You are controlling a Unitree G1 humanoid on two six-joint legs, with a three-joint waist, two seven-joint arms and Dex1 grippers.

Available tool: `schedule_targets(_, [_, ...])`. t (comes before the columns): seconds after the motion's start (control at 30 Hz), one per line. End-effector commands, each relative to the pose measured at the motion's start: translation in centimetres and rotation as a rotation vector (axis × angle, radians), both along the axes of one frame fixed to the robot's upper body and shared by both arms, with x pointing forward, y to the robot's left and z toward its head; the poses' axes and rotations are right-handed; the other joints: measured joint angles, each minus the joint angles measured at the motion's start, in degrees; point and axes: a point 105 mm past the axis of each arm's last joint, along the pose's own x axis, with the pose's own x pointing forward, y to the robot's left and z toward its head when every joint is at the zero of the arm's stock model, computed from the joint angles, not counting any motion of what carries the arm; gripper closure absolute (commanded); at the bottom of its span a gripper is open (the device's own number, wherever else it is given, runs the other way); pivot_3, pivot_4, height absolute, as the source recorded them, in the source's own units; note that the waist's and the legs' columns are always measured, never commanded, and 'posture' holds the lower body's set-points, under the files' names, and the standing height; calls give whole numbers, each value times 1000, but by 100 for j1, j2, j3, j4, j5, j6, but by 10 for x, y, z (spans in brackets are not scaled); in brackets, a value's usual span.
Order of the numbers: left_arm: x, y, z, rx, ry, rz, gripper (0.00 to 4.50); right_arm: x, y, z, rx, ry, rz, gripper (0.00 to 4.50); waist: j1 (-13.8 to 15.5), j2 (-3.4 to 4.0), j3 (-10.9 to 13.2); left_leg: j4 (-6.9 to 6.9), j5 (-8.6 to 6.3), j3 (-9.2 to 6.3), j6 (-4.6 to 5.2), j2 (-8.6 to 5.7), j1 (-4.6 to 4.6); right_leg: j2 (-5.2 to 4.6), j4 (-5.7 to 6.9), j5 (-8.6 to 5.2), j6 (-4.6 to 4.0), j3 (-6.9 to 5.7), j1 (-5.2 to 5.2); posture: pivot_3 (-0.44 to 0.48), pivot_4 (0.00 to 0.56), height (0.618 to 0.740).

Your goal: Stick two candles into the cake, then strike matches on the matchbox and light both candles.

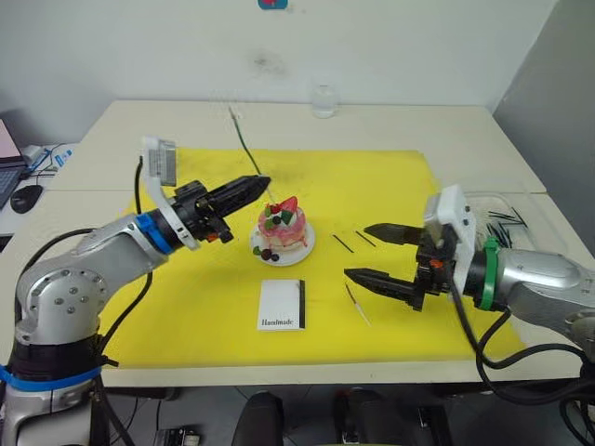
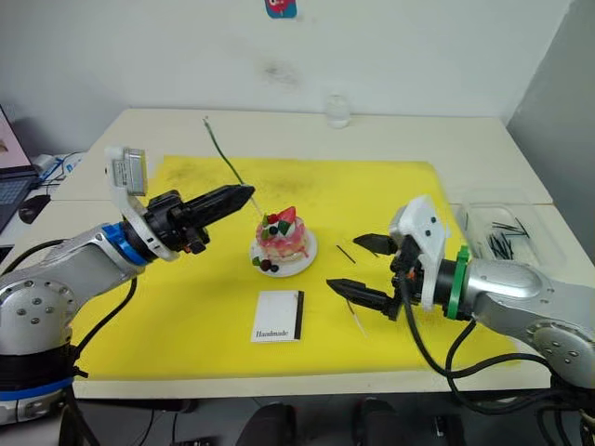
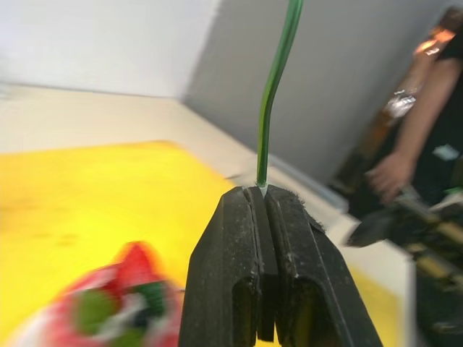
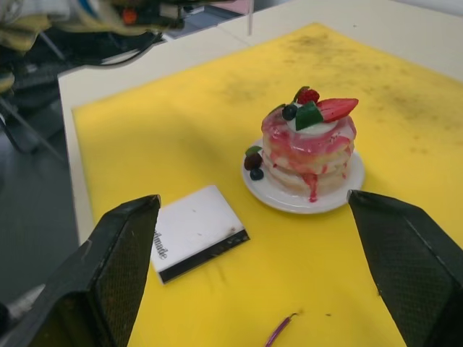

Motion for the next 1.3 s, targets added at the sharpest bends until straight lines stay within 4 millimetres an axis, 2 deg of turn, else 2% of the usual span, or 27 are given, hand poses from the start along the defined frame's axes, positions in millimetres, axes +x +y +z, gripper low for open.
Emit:
schedule_targets(0.03, [11, 9, -12, 75, -56, 43, 4500, 0, 8, 7, -5, -88, 39, 182, 3, 0, 0, 0, 0, 0, 0, 1, -4, -6, -6, 0, 0, 0, -1, 0, 150, 740])
schedule_targets(0.2, [23, 6, -30, 105, -70, 42, 4500, 0, 15, 5, -8, -106, 54, 182, 4, -1, 0, 4, 0, -2, 0, 3, -48, -8, -11, 1, 2, -4, -34, 0, 150, 740])
schedule_targets(0.43, [33, 6, -42, 133, -76, 41, 4500, -2, 18, 1, -10, -107, 58, 182, 0, -2, 0, 12, 1, -2, 0, 4, -81, -7, 15, 1, 2, -3, -76, 0, 150, 740])
schedule_targets(0.67, [36, 8, -45, 142, -81, 47, 4500, -3, 18, -1, -14, -102, 57, 182, -5, -2, 0, 14, 1, -2, 0, 4, -79, -5, 21, 2, 2, -5, -75, 0, 150, 740])
schedule_targets(1.0, [34, 17, -37, 116, -72, 61, 4500, -4, 20, -4, -14, -97, 63, 182, -6, -2, 0, 16, 1, -3, 0, 4, -79, -5, 24, 2, 2, -4, -75, 0, 150, 740])
schedule_targets(1.3, [34, 8, -40, 104, -77, 57, 4500, -5, 20, -4, -17, -95, 70, 182, -5, -2, 0, 19, 1, -3, 0, 3, -79, -5, 25, 3, 3, -5, -74, 0, 150, 740])
